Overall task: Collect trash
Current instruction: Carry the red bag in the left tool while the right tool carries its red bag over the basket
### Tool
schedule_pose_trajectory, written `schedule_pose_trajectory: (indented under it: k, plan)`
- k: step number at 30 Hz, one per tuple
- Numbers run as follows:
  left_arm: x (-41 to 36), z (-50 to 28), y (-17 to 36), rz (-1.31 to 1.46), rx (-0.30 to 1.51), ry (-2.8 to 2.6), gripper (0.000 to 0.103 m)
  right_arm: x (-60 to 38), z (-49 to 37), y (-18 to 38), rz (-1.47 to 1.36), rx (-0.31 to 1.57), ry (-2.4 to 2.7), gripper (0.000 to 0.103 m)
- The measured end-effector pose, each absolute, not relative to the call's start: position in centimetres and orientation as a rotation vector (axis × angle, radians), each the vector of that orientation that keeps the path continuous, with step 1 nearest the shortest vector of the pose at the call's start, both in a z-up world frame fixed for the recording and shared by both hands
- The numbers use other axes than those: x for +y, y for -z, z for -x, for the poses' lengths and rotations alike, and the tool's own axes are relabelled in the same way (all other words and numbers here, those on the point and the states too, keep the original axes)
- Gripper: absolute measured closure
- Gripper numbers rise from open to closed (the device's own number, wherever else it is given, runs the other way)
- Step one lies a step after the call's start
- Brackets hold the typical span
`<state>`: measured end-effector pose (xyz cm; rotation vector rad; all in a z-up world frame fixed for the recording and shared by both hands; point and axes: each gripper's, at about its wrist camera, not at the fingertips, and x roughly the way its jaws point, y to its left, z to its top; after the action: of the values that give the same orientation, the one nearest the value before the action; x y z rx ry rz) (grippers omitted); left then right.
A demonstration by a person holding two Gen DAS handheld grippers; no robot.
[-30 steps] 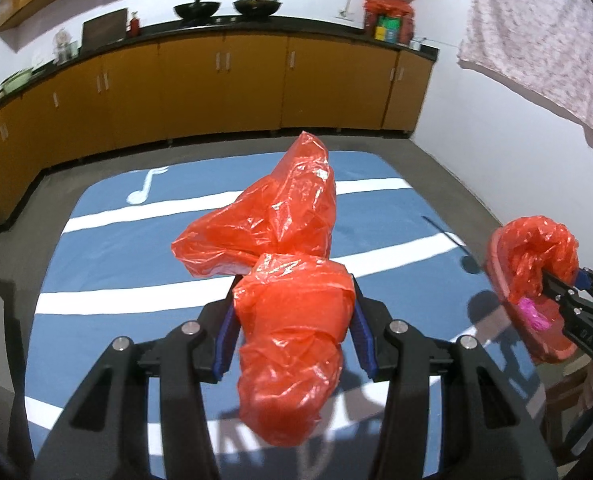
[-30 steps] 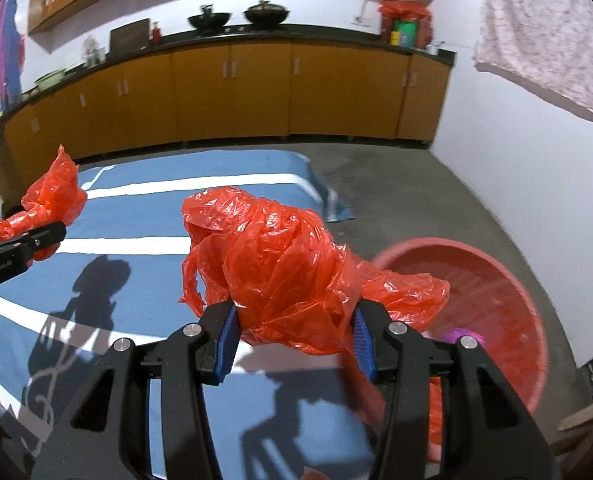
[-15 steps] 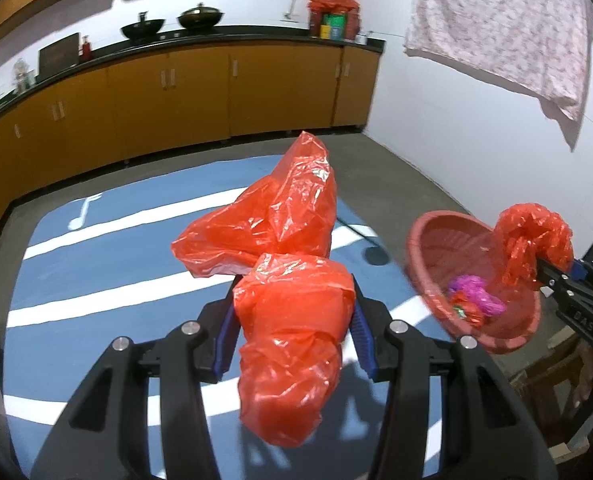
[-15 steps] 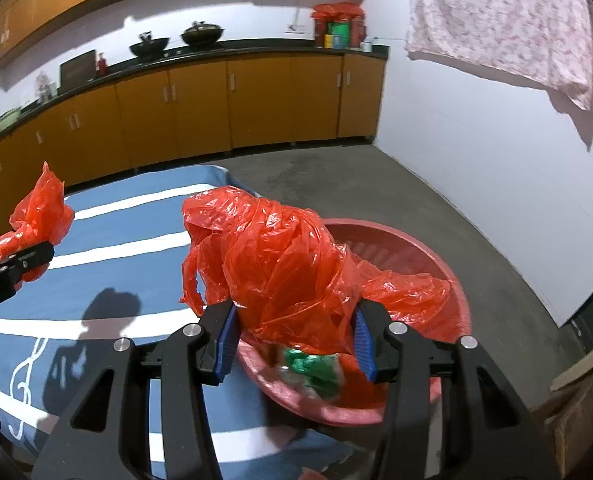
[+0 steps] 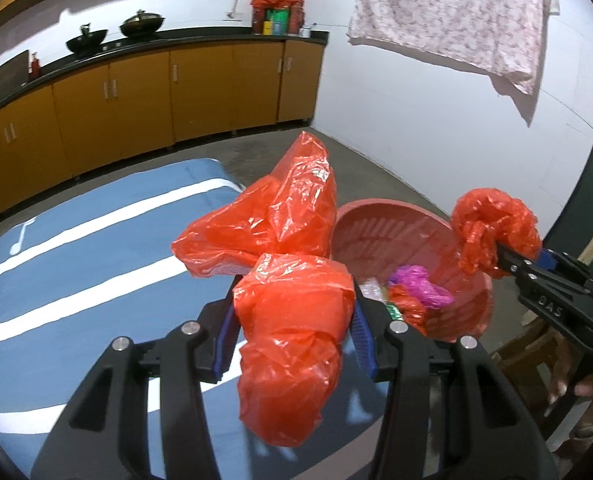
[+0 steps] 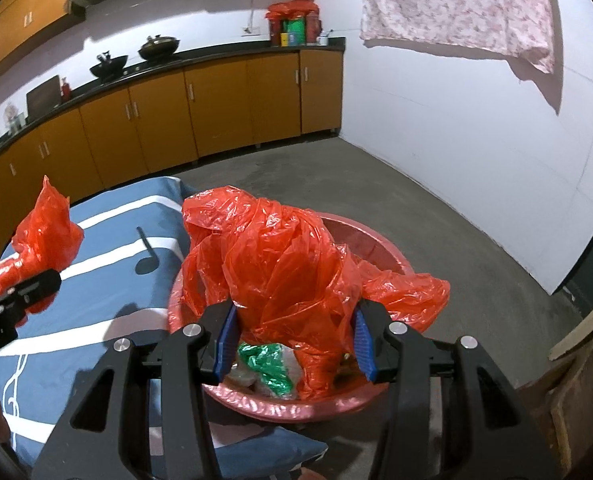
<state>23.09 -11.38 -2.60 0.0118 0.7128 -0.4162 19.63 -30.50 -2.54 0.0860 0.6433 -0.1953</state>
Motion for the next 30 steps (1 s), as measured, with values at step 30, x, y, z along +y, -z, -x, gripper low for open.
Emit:
schedule_pose_trajectory:
  k: [30]
  plan:
    - [-22.4,-28.3,7.2,-0.062,0.784,0.589,0.055,-34.3,-23.1,4.7,-0.27,0.662,0.399,0.055]
